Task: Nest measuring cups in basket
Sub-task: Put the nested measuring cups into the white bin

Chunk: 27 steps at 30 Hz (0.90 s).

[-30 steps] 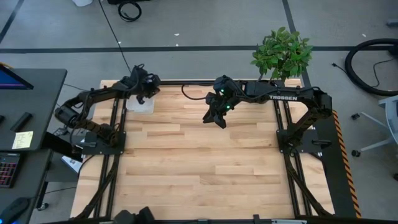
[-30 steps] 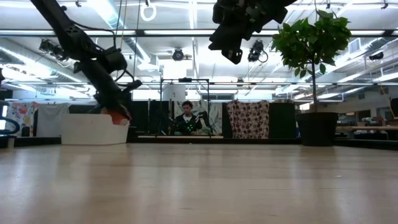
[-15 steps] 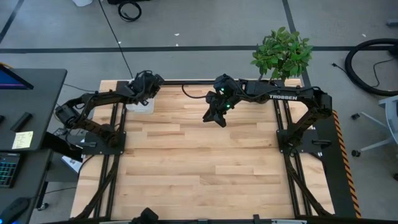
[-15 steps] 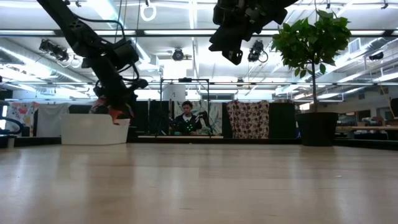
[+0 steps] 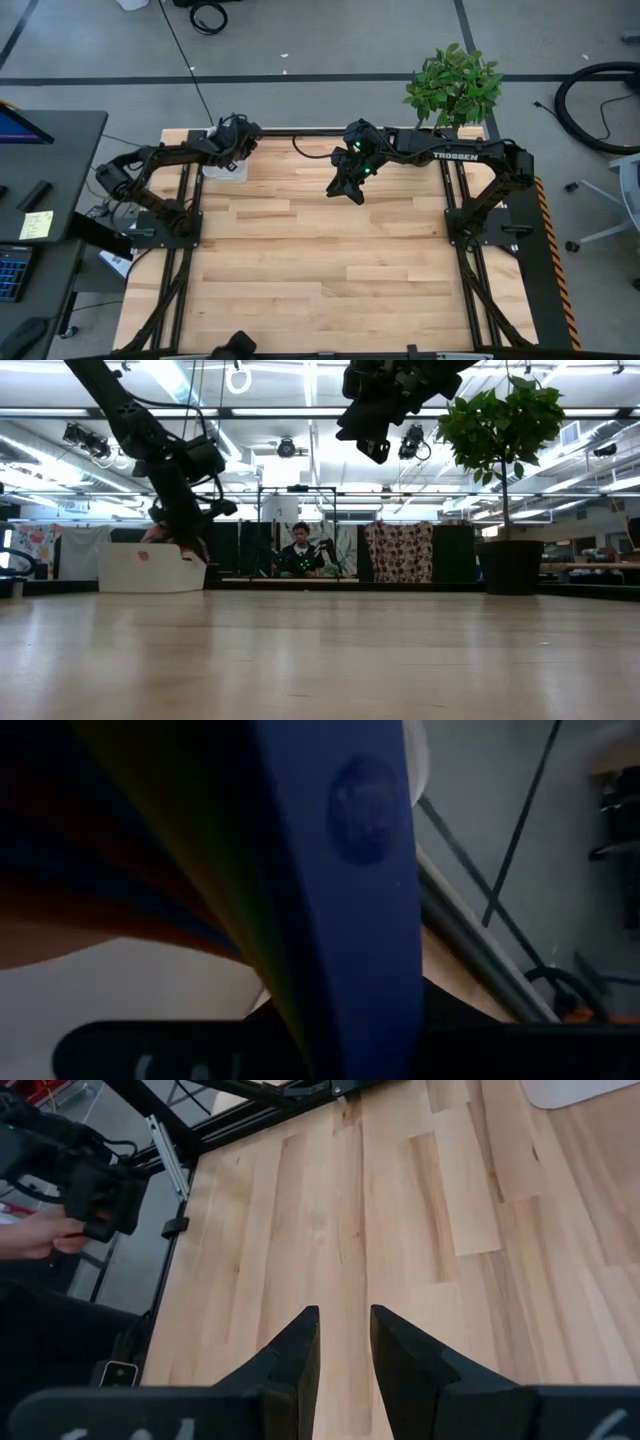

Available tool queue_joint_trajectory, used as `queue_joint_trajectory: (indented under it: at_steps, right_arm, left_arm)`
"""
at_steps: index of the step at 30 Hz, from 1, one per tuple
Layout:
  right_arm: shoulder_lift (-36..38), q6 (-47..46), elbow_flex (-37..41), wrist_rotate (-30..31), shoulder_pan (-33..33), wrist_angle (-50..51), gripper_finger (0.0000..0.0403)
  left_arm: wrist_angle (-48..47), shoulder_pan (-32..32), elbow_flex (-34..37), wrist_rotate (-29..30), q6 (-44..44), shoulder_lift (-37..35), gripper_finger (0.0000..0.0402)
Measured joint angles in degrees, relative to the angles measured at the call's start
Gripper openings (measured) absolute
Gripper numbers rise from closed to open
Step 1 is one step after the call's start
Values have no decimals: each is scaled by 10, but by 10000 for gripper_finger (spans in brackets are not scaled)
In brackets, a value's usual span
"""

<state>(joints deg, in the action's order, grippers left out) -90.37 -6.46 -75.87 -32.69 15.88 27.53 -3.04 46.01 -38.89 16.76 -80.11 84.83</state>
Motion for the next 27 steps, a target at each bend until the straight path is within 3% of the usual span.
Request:
queue_joint_trajectory:
  at_steps: [11, 27]
  right_arm:
    - [0, -15, 0, 0, 0, 0, 96]
    - [0, -41, 0, 0, 0, 0, 96]
  left_arm:
    - [114, 23, 0, -97, 14, 65, 47]
    - [125, 56, -1, -176, 40, 80, 47]
